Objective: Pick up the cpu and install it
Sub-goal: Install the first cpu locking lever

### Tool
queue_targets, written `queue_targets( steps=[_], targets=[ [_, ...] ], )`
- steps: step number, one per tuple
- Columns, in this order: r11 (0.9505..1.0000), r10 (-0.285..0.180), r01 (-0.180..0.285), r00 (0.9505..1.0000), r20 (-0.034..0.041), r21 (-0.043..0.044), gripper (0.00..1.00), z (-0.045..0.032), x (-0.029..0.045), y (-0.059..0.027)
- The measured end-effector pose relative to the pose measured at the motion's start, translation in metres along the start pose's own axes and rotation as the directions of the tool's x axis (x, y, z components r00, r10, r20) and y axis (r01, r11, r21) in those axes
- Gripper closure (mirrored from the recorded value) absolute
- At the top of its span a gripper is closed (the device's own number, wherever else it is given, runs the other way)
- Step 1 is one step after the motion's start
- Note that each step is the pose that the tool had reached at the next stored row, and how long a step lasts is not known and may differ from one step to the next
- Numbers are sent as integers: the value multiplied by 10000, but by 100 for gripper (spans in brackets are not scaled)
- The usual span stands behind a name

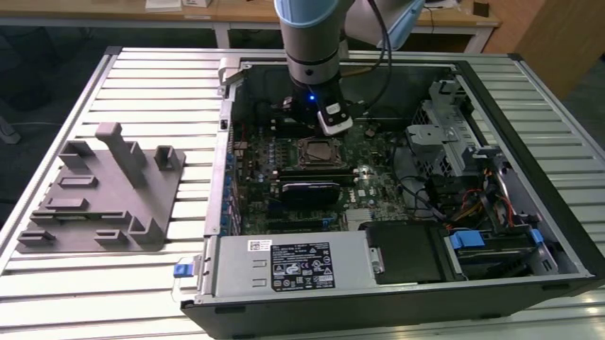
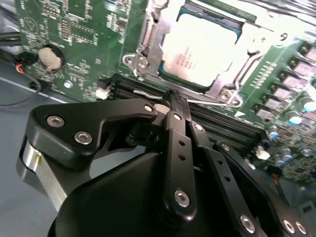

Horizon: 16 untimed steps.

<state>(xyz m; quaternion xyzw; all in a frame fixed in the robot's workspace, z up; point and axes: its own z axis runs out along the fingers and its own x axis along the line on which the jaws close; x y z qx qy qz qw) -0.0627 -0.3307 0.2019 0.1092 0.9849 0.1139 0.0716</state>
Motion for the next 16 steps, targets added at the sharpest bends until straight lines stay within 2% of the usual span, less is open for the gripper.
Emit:
queue_targets(
  steps=[1, 2, 5, 16],
  targets=[
    [10000, -9, 10, 10000, 35, -10, 89, 6, -7, 2],
    [10000, -11, 11, 10000, 39, -11, 89, 7, -10, 2],
    [10000, -20, 20, 10000, 42, -13, 89, 18, -30, 6],
    [10000, -38, 38, 10000, 47, -16, 89, 40, -22, 28]
  ],
)
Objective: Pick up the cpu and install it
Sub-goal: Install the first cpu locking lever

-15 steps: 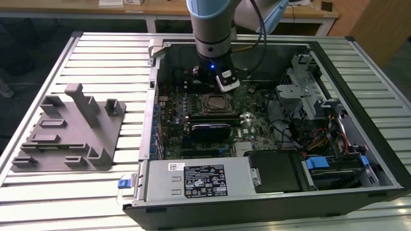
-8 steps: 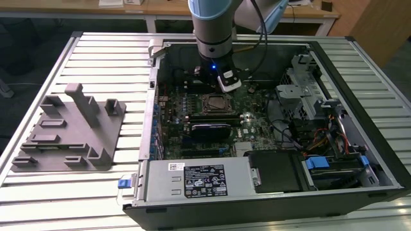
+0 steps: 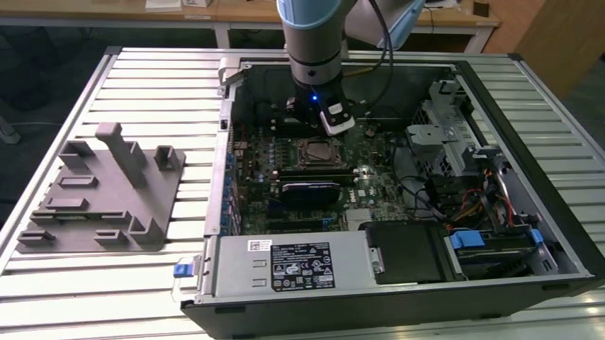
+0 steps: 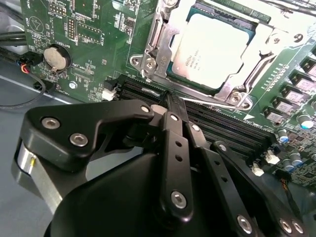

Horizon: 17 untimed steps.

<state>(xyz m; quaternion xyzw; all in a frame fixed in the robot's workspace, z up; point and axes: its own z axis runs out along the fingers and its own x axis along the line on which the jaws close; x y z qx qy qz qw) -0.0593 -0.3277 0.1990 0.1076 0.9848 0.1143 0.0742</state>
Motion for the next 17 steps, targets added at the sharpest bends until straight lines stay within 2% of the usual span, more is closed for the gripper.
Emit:
queue_targets(
  steps=[7, 17],
  targets=[
    [10000, -1, 1, 10000, 31, -8, 89, 3, 55, -13],
    [10000, -9, 9, 10000, 61, -16, 89, 51, 59, -38]
  ],
)
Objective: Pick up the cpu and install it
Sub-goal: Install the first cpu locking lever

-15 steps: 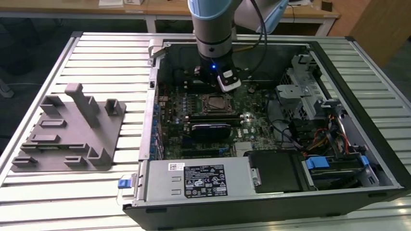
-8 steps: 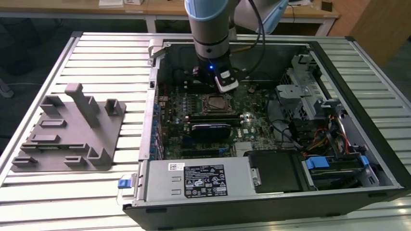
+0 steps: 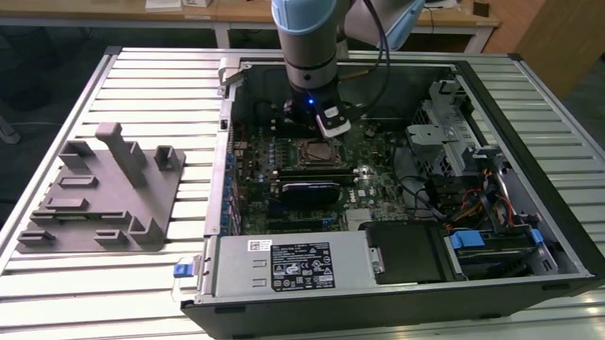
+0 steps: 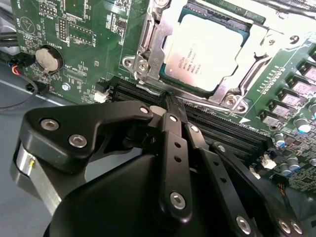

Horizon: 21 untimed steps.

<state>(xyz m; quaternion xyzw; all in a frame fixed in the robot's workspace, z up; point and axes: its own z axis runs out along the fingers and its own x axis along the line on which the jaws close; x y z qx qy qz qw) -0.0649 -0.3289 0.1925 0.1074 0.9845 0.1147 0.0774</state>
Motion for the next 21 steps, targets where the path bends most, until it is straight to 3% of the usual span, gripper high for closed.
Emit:
queue_targets(
  steps=[15, 21],
  targets=[
    [10000, 8, -8, 10000, -5, -42, 89, 22, -9, -43],
    [10000, 7, -7, 10000, -5, -40, 89, -81, -23, -17]
  ],
)
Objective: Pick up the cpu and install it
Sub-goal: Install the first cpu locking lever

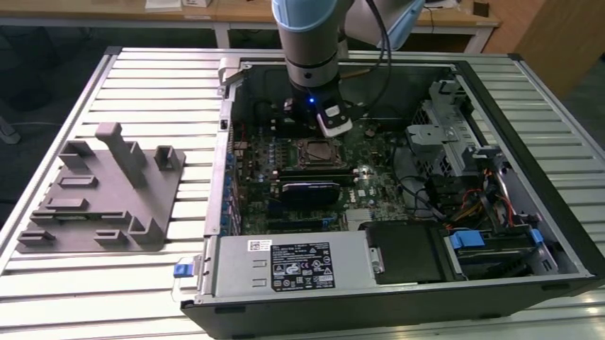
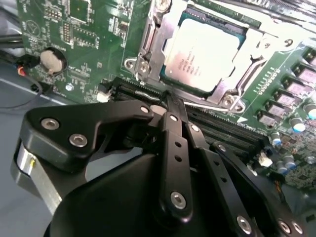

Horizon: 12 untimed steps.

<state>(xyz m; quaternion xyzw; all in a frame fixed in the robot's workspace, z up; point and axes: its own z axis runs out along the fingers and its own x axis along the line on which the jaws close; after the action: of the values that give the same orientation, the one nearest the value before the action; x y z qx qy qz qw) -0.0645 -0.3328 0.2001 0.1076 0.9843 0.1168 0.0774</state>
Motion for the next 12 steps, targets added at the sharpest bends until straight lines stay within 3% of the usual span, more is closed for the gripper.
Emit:
queue_targets(
  steps=[6, 12],
  targets=[
    [10000, 24, -24, 10000, -3, -34, 89, -17, 6, 13],
    [9997, 130, -131, 9999, -23, -216, 89, -16, 32, 29]
  ],
)
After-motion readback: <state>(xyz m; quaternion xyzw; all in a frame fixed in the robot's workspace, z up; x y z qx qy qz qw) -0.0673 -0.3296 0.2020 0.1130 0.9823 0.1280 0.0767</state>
